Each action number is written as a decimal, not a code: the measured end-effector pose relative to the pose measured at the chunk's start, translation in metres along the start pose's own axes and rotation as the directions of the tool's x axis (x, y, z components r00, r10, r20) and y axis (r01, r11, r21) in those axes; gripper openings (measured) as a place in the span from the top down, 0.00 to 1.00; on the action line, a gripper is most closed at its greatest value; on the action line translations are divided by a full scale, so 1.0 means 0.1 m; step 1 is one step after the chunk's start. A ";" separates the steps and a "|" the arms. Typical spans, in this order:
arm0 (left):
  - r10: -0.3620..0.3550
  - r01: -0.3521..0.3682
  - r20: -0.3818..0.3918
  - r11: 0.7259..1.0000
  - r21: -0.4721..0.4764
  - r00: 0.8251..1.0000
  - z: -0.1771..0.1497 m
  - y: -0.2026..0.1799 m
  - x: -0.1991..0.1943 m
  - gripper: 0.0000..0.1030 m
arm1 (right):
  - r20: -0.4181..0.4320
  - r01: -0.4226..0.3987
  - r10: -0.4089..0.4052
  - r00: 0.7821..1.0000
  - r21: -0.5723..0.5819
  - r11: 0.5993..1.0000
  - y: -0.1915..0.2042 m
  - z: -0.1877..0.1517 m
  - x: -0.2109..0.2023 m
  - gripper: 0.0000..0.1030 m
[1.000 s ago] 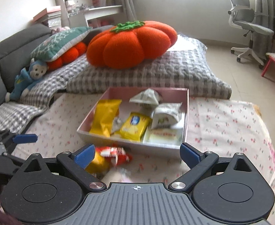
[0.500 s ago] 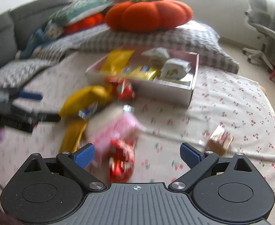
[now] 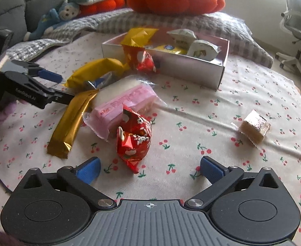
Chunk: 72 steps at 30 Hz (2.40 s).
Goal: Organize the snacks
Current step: 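Withdraw both grippers from the box back toward the snack pile, then grasp a yellow pillow packet with the left gripper while the right grasps a red candy wrapper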
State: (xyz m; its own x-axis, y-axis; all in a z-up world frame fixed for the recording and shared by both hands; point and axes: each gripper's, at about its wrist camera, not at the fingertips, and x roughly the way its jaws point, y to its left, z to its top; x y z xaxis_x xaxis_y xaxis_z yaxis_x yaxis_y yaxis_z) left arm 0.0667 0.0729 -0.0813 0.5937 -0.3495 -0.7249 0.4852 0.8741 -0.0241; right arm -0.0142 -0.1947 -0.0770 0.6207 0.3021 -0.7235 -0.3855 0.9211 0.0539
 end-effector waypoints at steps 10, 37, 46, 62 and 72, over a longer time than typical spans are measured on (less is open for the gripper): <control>-0.106 0.106 -0.043 0.994 0.004 0.993 0.30 0.02 0.13 0.02 | 0.002 -0.018 0.018 1.000 -0.018 1.000 -0.01 0.06 0.06 0.00; -0.193 0.181 -0.070 0.972 -0.150 0.979 0.39 0.05 0.17 0.20 | -0.038 0.070 -0.068 0.997 0.050 0.996 -0.14 0.23 0.17 0.00; -0.195 0.184 -0.078 0.974 -0.129 0.978 0.42 -0.05 0.17 0.36 | -0.044 0.059 -0.057 0.997 0.035 0.998 -0.10 0.29 0.17 0.14; -0.113 0.101 -0.085 0.985 -0.136 0.990 0.33 -0.03 0.06 0.52 | -0.061 -0.012 0.015 0.998 0.045 0.999 -0.11 0.32 0.05 0.66; -0.067 0.048 -0.107 0.983 -0.175 0.992 0.35 0.00 0.09 0.49 | -0.043 0.016 -0.012 0.999 0.093 0.996 -0.21 0.41 0.01 0.67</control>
State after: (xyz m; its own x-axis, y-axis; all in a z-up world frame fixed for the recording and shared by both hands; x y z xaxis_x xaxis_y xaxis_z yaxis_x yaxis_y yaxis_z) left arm 0.0947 0.0580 -0.0643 0.4878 -0.3696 -0.7908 0.3935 0.9018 -0.1788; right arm 0.0225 -0.2041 -0.0506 0.5957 0.2798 -0.7529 -0.3103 0.9447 0.1056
